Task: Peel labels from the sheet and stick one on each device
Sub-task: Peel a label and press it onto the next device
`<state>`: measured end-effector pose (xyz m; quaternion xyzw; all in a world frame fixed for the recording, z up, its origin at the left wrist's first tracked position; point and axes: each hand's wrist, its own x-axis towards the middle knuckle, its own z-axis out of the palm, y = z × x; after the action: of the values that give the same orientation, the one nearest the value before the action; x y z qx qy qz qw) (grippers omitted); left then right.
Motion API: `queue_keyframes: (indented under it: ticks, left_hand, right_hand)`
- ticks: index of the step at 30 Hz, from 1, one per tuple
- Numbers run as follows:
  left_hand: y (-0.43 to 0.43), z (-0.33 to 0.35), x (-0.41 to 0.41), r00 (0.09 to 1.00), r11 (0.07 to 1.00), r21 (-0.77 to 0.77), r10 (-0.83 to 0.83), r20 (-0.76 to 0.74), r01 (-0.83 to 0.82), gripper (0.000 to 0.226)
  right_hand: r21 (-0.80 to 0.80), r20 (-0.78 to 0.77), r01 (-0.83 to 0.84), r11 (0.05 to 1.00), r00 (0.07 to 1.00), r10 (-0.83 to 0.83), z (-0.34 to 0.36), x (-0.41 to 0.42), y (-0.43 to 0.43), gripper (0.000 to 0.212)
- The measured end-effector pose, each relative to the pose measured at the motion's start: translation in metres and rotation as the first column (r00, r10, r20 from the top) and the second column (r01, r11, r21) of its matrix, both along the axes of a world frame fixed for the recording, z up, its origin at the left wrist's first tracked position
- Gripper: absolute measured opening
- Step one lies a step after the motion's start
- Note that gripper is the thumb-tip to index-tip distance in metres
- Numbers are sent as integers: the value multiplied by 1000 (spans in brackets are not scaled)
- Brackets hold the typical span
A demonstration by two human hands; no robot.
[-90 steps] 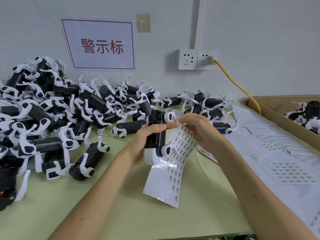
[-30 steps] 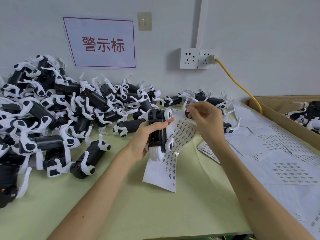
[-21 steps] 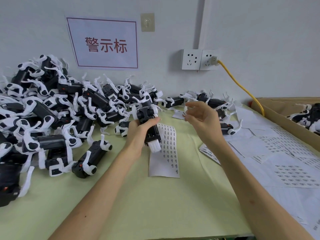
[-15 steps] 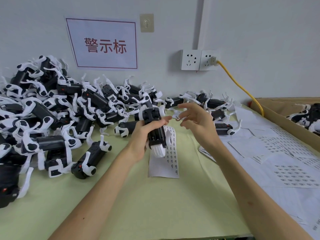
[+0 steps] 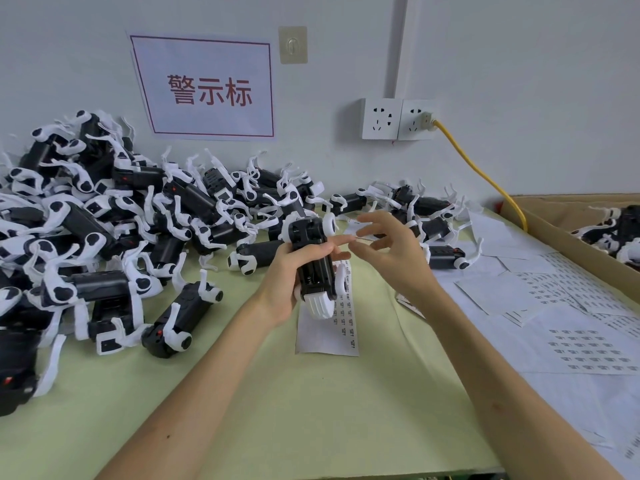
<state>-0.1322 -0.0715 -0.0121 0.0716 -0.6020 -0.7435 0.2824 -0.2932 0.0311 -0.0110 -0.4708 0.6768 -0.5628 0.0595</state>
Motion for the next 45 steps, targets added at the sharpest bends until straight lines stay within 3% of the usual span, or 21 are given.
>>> queue_keyframes:
  ticks: [4, 15, 18, 22, 25, 29, 32, 35, 40, 43, 45]
  left_hand:
    - [-4, -1, -1, 998, 997, 83, 9, -58, -4, 16]
    - [-6, -4, -2, 997, 995, 82, -57, -59, 61, 19]
    - [-7, -4, -5, 999, 995, 99, 13, -52, -7, 19]
    - [-14, -5, -2, 994, 982, 154, 113, -11, -110, 15]
    - [-18, -4, 2, 985, 987, 24, 159, 61, -161, 19]
    - [-7, -3, 0, 971, 983, -73, 180, 159, -170, 28]
    - [-4, -3, -1, 960, 978, -113, 197, 200, -177, 17]
    - [-5, -2, 0, 963, 983, -63, 184, 195, -175, 20]
    - [-5, 0, 0, 994, 994, 59, 83, 77, -87, 15]
    - [-6, 0, 1, 1000, 983, 179, 30, -5, -29, 16]
    - [-8, 0, 1, 1000, 973, 231, 12, -27, -5, 16]
  right_hand:
    - [-28, 237, -103, 994, 966, 106, 2, -2, 0, 2]
    - [-97, 349, -127, 987, 925, 153, 1, 5, -4, 5]
    - [-106, 252, -92, 990, 961, 116, 1, 7, -4, 11]
    - [-8, -40, -42, 999, 998, 41, -2, 10, -4, 14]
    - [15, -196, 5, 1000, 981, -2, -3, 11, -4, 20]
    - [43, -279, 61, 997, 959, -47, -6, 8, -3, 17]
    - [40, -304, 76, 996, 951, -60, -7, 6, -3, 15]
    - [36, -300, 71, 997, 952, -57, -7, 6, -4, 12]
    - [7, -94, 60, 998, 994, -59, -5, 7, -6, 27]
    - [0, 109, -16, 1000, 994, 16, -2, 5, -5, 11]
    - [-23, 185, -78, 997, 979, 81, 0, 5, -4, 13]
